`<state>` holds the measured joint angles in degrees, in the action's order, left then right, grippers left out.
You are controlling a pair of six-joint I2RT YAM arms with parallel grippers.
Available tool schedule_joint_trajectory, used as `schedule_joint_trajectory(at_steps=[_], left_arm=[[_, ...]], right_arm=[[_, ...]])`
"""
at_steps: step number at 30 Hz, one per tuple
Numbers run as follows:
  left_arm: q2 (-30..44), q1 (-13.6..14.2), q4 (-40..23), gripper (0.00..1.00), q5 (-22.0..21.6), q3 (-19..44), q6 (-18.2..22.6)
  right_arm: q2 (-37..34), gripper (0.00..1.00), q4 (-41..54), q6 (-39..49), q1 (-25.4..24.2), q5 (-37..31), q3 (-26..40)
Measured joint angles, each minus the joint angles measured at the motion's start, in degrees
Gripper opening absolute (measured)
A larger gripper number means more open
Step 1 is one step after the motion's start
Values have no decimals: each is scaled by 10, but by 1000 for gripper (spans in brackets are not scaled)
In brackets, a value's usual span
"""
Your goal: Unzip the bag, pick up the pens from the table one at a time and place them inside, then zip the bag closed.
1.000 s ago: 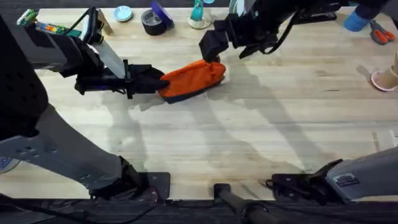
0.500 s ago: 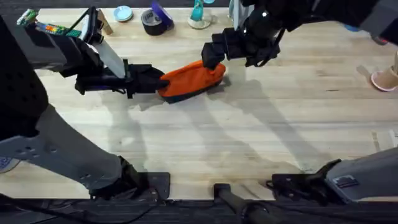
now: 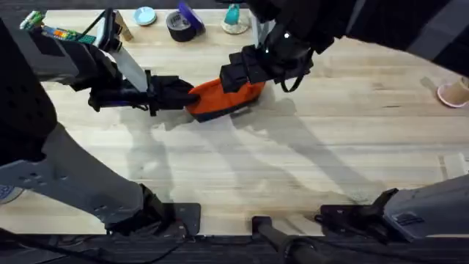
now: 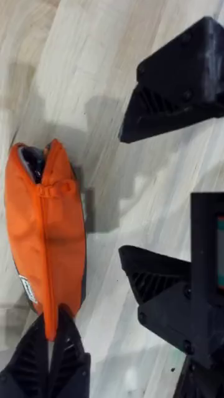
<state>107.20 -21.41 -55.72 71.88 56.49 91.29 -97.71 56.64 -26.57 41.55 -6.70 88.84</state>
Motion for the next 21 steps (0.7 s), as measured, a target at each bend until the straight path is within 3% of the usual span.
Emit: schedule_joint_trajectory(at_steps=[21], left_arm=[[0, 0, 0, 41, 0, 0, 0]], right_arm=[[-2, 996, -1, 75, 0, 20, 0]])
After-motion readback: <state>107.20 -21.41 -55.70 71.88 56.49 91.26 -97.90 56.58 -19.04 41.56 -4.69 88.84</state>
